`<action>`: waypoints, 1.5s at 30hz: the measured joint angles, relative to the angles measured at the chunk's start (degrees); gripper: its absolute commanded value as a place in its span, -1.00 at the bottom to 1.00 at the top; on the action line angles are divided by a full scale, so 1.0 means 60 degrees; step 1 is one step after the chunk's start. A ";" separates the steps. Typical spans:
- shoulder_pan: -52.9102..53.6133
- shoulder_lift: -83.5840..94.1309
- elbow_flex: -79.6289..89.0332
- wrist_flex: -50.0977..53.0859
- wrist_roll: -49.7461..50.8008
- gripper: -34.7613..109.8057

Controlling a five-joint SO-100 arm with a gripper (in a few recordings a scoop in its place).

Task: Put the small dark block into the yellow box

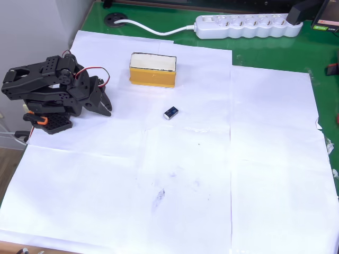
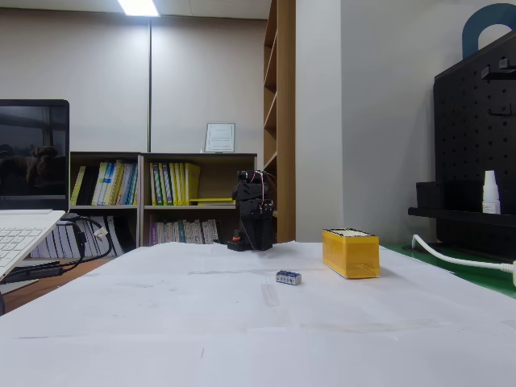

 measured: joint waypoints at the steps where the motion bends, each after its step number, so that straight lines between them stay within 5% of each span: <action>1: 0.0000 0.0000 0.0000 0.0000 0.0000 -0.51; 14: -0.0264 0.0000 -0.0029 -0.0073 -0.0073 -0.52; 23: -0.0029 0.1978 0.0190 -0.2153 -0.1289 -0.52; 35: 0.0249 0.6958 0.6709 -0.0498 -0.2607 -0.52; 45: 0.0791 1.1455 1.0444 -0.0806 -0.4395 -0.51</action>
